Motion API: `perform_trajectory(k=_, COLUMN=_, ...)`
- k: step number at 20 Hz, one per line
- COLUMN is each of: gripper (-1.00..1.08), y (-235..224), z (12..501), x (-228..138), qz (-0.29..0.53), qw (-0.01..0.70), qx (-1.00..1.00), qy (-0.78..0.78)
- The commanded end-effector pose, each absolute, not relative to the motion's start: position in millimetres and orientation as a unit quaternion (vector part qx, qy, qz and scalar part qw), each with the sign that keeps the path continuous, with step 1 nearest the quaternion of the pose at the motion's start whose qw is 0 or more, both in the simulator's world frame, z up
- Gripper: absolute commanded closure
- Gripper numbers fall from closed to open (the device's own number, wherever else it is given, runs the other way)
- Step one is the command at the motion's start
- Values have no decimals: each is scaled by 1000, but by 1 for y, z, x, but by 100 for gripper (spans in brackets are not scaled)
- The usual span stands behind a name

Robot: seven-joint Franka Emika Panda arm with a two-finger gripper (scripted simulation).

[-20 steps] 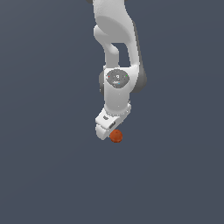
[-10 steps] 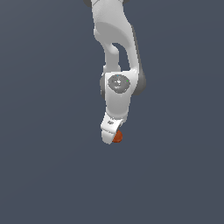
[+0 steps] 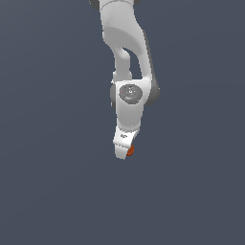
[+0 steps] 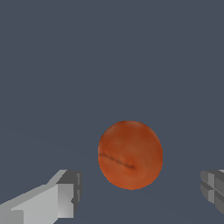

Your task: Pick up the object and move it to a goal position.

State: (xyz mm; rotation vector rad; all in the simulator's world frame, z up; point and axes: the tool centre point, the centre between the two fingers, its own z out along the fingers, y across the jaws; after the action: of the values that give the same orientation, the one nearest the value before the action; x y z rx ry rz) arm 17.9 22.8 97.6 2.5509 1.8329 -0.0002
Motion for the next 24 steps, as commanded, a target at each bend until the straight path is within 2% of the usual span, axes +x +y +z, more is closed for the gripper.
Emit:
perform_trajectory(k=1, gripper=-92, y=23, z=97, x=18, qz=0, qw=0, qx=809, qy=588)
perform_trajectory(k=6, gripper=-92, y=23, z=94, x=18, qz=0, qw=0, qx=810, qy=587)
perform_trajectory(k=15, gripper=-92, y=23, z=54, x=17, qz=0, qw=0, qx=808, qy=589)
perform_trajectory(k=20, gripper=-92, y=23, z=47, x=18, qz=0, qw=0, qx=808, qy=589)
perform_trajectory(k=21, gripper=108, y=23, z=47, x=18, qz=0, qw=0, qx=808, qy=589)
perform_trajectory(k=24, gripper=108, y=23, z=47, x=18, qz=0, qw=0, qx=808, qy=589)
